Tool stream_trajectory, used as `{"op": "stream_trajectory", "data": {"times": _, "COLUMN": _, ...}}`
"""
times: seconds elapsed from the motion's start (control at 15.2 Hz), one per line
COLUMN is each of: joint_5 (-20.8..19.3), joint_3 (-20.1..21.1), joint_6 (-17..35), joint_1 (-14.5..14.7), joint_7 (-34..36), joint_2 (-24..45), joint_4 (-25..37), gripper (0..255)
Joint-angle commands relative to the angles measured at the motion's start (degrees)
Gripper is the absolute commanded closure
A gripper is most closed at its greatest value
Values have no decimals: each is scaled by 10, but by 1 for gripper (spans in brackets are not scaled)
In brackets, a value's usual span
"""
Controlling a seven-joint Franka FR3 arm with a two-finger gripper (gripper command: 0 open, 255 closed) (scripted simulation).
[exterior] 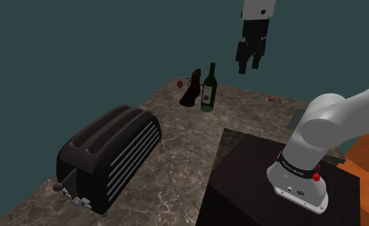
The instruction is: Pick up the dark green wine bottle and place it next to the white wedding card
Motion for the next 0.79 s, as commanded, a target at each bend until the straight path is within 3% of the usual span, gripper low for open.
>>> {"op": "stream_trajectory", "data": {"times": 0.0, "joint_5": 0, "joint_3": 0, "joint_6": 0, "joint_1": 0, "joint_7": 0, "joint_2": 0, "joint_4": 0, "gripper": 0}}
{"op": "stream_trajectory", "data": {"times": 0.73, "joint_5": -57, "joint_3": -57, "joint_6": 172, "joint_1": -41, "joint_7": -53, "joint_2": 157, "joint_4": 34, "gripper": 0}}
